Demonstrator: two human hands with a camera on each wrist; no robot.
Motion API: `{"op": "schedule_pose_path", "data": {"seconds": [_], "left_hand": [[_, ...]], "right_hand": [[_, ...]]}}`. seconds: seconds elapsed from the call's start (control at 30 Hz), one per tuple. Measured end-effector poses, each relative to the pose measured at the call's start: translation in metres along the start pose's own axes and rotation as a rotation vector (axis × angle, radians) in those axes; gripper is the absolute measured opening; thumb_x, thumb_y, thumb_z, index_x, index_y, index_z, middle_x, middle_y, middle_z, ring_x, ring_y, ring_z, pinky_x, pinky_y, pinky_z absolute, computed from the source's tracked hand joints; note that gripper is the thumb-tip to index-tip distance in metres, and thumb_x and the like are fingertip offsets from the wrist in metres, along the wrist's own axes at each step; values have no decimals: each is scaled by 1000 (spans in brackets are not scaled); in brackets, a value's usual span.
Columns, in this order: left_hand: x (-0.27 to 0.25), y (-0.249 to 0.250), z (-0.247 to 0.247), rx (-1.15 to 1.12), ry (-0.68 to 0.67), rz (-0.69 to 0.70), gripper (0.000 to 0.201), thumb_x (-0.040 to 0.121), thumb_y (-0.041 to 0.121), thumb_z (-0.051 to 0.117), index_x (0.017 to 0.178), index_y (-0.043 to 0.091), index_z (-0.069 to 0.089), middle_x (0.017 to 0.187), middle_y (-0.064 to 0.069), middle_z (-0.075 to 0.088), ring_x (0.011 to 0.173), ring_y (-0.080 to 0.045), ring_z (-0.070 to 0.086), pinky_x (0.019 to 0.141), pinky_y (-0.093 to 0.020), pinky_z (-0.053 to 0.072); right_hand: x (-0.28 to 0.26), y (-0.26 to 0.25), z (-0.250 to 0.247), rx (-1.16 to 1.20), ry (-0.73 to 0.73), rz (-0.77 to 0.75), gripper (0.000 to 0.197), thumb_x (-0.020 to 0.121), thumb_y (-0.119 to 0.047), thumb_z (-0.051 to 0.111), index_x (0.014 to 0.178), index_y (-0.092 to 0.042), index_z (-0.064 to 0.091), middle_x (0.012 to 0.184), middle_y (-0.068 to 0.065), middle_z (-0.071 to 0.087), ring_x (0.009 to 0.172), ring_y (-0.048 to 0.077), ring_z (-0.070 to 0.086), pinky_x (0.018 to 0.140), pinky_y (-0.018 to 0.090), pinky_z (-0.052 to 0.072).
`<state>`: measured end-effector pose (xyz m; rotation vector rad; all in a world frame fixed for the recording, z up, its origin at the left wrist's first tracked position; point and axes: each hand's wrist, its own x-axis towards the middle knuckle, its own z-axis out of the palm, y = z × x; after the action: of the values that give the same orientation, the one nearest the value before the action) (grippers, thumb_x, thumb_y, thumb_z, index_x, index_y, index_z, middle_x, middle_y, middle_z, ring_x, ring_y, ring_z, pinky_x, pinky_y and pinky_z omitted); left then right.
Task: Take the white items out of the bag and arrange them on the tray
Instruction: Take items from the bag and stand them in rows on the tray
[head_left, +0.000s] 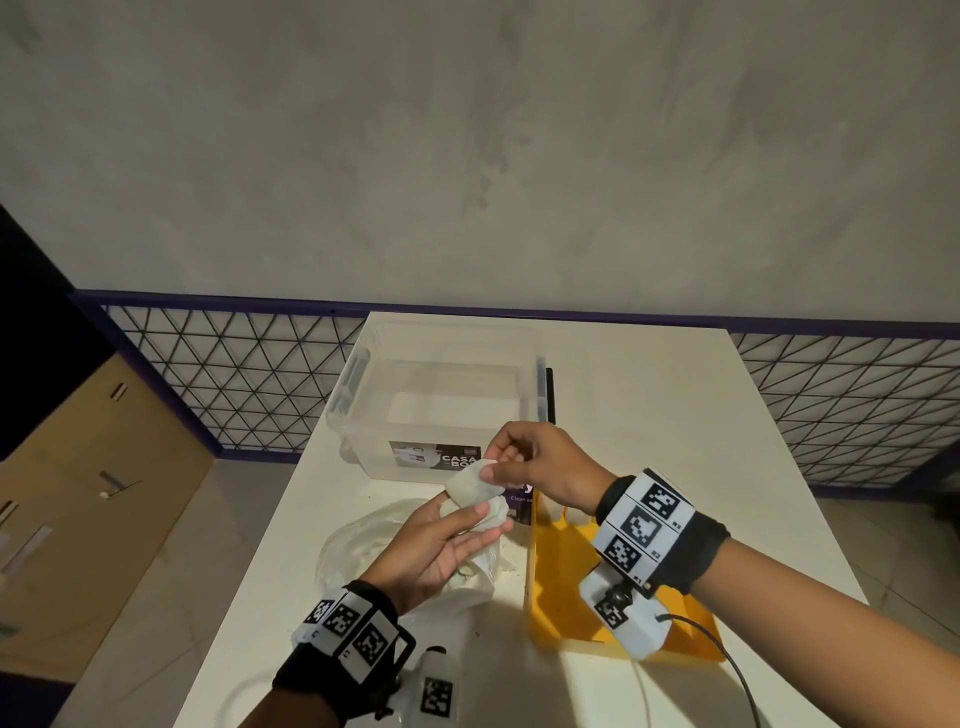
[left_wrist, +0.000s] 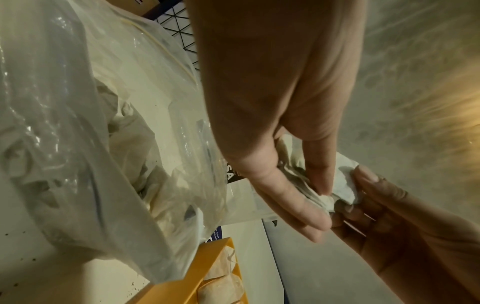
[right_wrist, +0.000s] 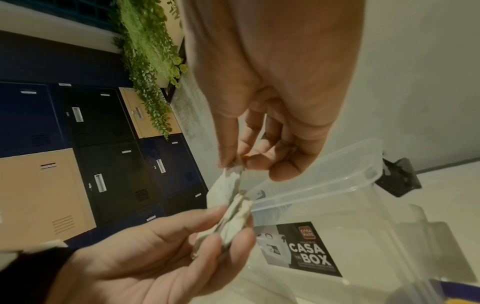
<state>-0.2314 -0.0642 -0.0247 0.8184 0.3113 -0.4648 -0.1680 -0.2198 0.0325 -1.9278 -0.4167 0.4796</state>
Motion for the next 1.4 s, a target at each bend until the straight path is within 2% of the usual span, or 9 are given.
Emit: {"op": "schedule_pose_path", "data": {"seconds": [0.17,0.3,0.57,0.77,0.87,0.93,1.03,1.2,1.4], "left_hand": [[2,0,-2,16,11,-23,43,77,-2,62,119,-3,55,111,-25,67,101,-37,67,84,-34,57],[4,-1,-8,41,59,-49,33,87,-7,55,119,-4,54,104,-26,69,94,-36,70,70,-29,60],[8,-2,-6,80,65,-73,30,86,-9,56,116,-4,56,106,-28,67,91,-36,70,73,-30,60],[12,-4,-3,168,57,-98,33,86,-6,59,118,-1,56,110,-27,67,98,-36,69,73,-30,60],[15,-4,-2,202,58,-97,34,86,-4,60,119,-1,55,109,-26,68,97,-35,69,69,-27,60],[17,-5,-2,225,44,-101,34,87,-2,59,120,0,55,110,-26,67,98,-33,69,71,-27,60],[20,-6,-1,269,15,-106,35,88,0,58,123,1,53,113,-24,67,100,-31,69,72,-26,59],[26,-7,-3,287,-44,-128,43,88,3,61,129,0,48,120,-25,63,107,-34,65,80,-30,58],[28,-8,-7,338,-86,-110,51,82,13,66,127,-3,49,116,-27,62,103,-31,66,81,-29,57]], "right_hand": [[1,-13,-8,-86,31,-69,4,79,-12,71,80,-14,67,68,-3,57,61,3,50,61,14,43],[1,-19,-17,-265,64,-85,13,77,-16,72,87,-10,67,74,1,58,65,7,49,64,17,42],[-9,-10,-41,-423,55,5,29,74,-19,75,62,-19,49,68,-9,59,64,3,50,64,22,42],[-27,24,-75,-654,148,108,8,84,-16,63,79,-14,58,83,3,65,67,14,53,65,27,44],[-37,49,-97,-557,131,225,14,85,-8,61,75,-16,55,70,-1,59,55,10,51,48,11,40],[-43,66,-110,-512,118,301,25,85,1,58,71,-20,53,66,-2,56,53,10,51,43,11,40],[-50,89,-124,-605,89,371,22,83,3,57,79,-19,56,73,-1,58,62,10,52,52,12,39],[-54,122,-127,-767,88,414,14,83,-7,61,88,-19,67,100,6,67,95,18,55,74,20,34],[-55,143,-118,-971,65,456,8,83,-22,64,84,-30,65,118,2,51,114,21,39,90,27,35]]}}
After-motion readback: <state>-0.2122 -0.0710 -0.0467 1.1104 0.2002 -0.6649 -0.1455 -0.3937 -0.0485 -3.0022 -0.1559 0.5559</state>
